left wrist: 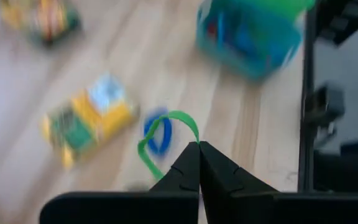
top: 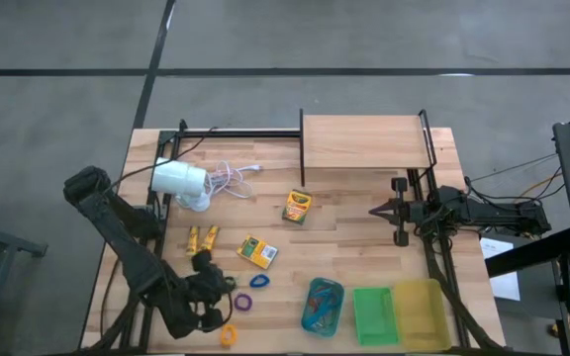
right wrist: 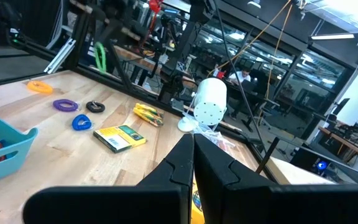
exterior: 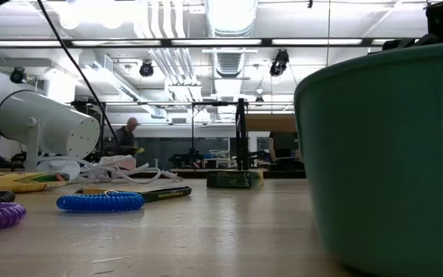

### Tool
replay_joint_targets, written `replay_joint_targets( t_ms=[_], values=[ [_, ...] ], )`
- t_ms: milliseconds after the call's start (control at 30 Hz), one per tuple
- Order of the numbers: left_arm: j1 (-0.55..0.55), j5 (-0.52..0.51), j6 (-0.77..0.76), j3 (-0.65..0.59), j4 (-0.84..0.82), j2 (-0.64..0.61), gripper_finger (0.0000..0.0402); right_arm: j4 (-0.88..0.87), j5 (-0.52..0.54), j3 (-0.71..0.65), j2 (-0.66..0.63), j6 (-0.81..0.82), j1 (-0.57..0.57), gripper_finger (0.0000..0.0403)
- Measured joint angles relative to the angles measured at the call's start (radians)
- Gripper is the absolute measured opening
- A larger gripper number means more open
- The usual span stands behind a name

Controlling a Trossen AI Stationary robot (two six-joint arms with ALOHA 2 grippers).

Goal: Pick & Place Office Desk Supplies
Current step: Put the green rubber band into the blue bin

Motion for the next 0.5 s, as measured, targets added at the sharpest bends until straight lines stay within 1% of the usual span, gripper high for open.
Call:
replay_joint_targets(
  t_ms=[133,233,367,433,500],
  values=[
    [0.026,-0.129,0.216,-0.002,0.172,0.006,0.0003,0.000,0.000,0.000,0.000,0.000,0.000,0.0008],
    [0.051,-0.187,0.421,-0.022,0.367,0.023,0.0002,0.000,0.000,0.000,0.000,0.000,0.000,0.0008],
    [0.087,-0.194,0.738,-0.070,0.692,0.062,0.0002,0.000,0.000,0.000,0.000,0.000,0.000,0.0008],
    [0.107,-0.184,0.863,-0.086,0.838,0.094,0.0002,0.000,0.000,0.000,0.000,0.000,0.000,0.0008],
    [0.128,-0.167,0.969,-0.100,0.949,0.129,0.0002,0.000,0.000,0.000,0.000,0.000,0.000,0.0008]
  ],
)
